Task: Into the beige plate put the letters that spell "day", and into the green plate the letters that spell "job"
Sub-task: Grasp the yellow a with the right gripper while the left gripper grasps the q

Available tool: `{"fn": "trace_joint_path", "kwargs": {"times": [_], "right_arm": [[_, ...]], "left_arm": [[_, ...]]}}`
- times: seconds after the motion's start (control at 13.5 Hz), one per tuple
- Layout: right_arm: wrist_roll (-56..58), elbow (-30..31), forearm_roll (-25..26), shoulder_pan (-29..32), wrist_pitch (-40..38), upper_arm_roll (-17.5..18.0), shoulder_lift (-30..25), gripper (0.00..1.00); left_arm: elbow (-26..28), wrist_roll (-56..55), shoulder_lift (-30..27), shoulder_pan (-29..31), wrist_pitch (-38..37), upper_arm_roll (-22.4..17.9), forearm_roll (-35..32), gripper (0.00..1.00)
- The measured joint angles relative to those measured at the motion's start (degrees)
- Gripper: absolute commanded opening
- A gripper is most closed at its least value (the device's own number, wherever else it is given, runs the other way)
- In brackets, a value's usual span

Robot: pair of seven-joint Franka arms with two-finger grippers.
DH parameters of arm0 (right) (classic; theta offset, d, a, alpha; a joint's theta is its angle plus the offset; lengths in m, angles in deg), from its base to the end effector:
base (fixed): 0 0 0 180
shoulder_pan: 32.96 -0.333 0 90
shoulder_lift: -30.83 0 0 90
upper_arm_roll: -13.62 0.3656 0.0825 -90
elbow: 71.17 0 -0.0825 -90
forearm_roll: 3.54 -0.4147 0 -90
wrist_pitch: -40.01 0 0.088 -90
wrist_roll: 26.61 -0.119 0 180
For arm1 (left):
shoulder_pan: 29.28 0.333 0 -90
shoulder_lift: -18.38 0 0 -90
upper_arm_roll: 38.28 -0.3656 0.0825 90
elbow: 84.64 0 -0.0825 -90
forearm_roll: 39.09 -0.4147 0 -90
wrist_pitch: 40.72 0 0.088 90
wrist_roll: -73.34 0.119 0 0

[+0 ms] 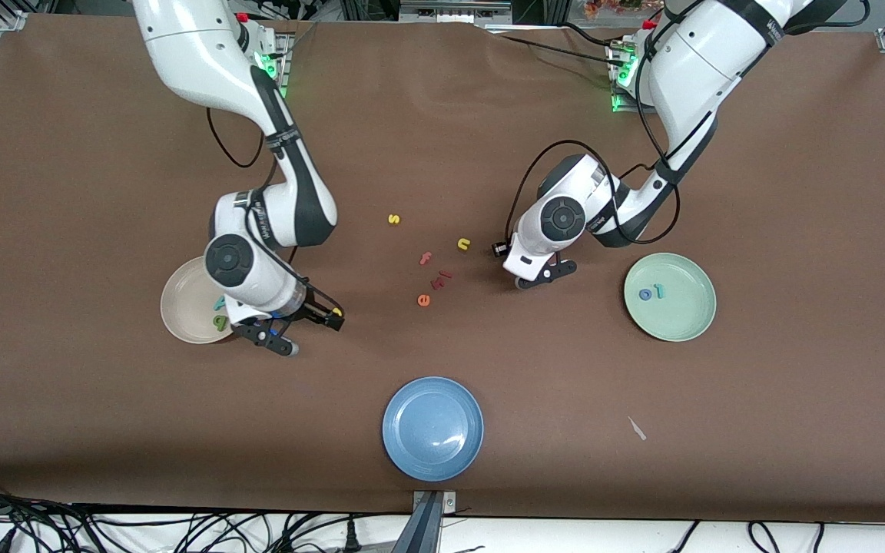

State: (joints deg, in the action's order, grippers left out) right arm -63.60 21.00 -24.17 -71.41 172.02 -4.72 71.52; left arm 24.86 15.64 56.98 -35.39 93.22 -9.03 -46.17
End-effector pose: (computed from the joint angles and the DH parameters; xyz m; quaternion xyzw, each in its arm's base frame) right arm 0.6886 0.3006 0.2351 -0.9733 0.2265 0.0010 0.0361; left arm 0.5407 -0.3650 0.1712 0.9736 0.1803 -0.1379 0.0251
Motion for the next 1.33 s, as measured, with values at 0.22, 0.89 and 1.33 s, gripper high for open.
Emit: {"fn": "trace_joint_path", "kwargs": {"times": [0.22, 0.89, 1.33], "right_arm": [[-3.9, 0.0, -1.5, -1.1, 2.0, 0.2, 1.9, 1.00], [-4.9, 0.7, -3.4, -0.8, 2.9, 1.1, 3.4, 0.91], [-4.9, 1.0, -3.4, -0.8, 2.9, 1.1, 3.9, 0.57]], "left_arm": [[0.0, 0.0, -0.1, 0.1, 0.0, 0.0, 0.0, 0.16], [-0.1, -0.1, -0.2, 0.3, 0.0, -0.1, 0.0, 0.00], [-0.6, -0.1, -0.3, 1.0, -0.1, -0.3, 0.0, 0.00]]}}
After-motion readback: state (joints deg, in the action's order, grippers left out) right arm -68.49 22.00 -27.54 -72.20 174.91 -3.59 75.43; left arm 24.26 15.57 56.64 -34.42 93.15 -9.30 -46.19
